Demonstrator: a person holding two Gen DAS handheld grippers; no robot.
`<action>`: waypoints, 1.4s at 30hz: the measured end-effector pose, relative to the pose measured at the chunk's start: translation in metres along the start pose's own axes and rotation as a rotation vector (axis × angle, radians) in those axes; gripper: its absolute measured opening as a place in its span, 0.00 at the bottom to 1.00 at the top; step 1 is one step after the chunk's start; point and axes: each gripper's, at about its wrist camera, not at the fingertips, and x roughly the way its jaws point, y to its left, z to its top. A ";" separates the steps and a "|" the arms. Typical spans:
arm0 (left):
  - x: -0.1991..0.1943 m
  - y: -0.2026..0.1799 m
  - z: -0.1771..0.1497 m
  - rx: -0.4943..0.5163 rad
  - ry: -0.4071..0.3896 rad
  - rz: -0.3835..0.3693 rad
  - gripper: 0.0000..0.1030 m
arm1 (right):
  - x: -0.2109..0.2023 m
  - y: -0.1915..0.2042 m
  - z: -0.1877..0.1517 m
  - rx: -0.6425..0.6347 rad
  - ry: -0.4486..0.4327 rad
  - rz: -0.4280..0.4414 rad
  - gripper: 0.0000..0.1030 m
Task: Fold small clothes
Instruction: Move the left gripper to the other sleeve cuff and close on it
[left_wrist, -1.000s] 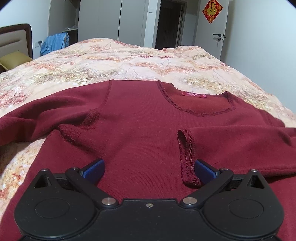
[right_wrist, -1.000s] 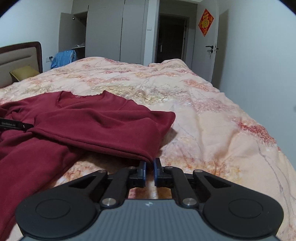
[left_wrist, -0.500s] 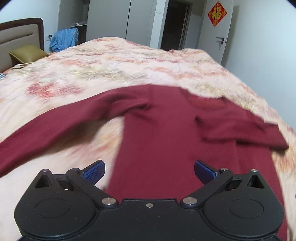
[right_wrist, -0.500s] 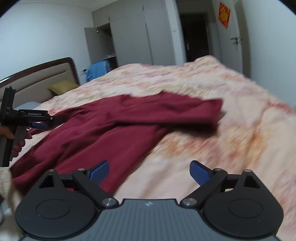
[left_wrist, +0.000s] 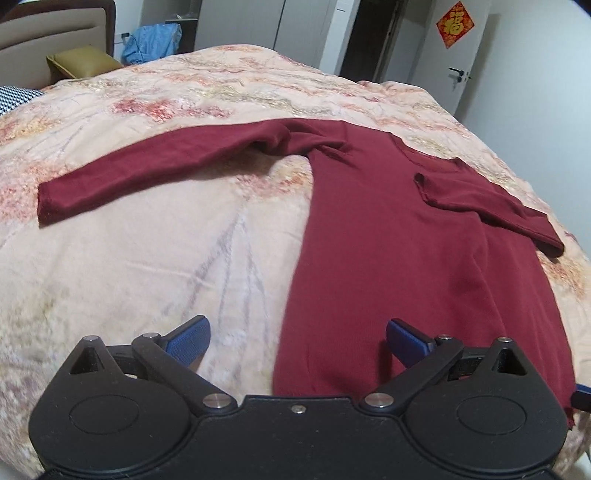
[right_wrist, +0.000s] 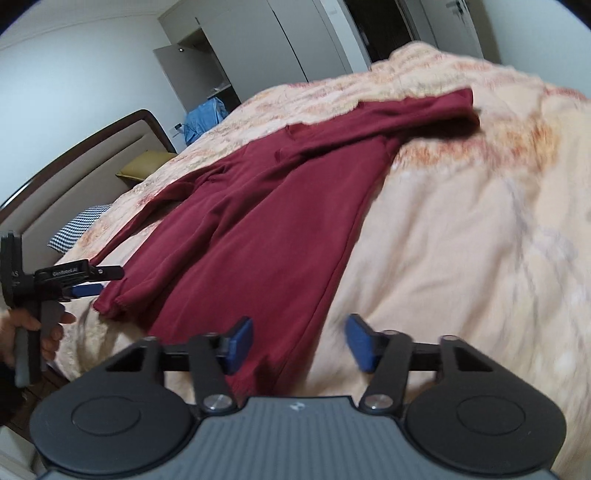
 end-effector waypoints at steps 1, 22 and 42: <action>0.001 -0.001 -0.001 -0.002 0.006 -0.004 0.92 | 0.001 0.001 -0.002 0.012 0.003 0.001 0.51; -0.115 -0.045 -0.050 -0.028 -0.040 -0.071 0.03 | -0.114 0.004 0.022 -0.178 -0.061 -0.102 0.04; -0.057 0.030 -0.035 -0.254 -0.068 0.029 0.88 | -0.076 -0.011 0.001 -0.256 -0.071 -0.296 0.93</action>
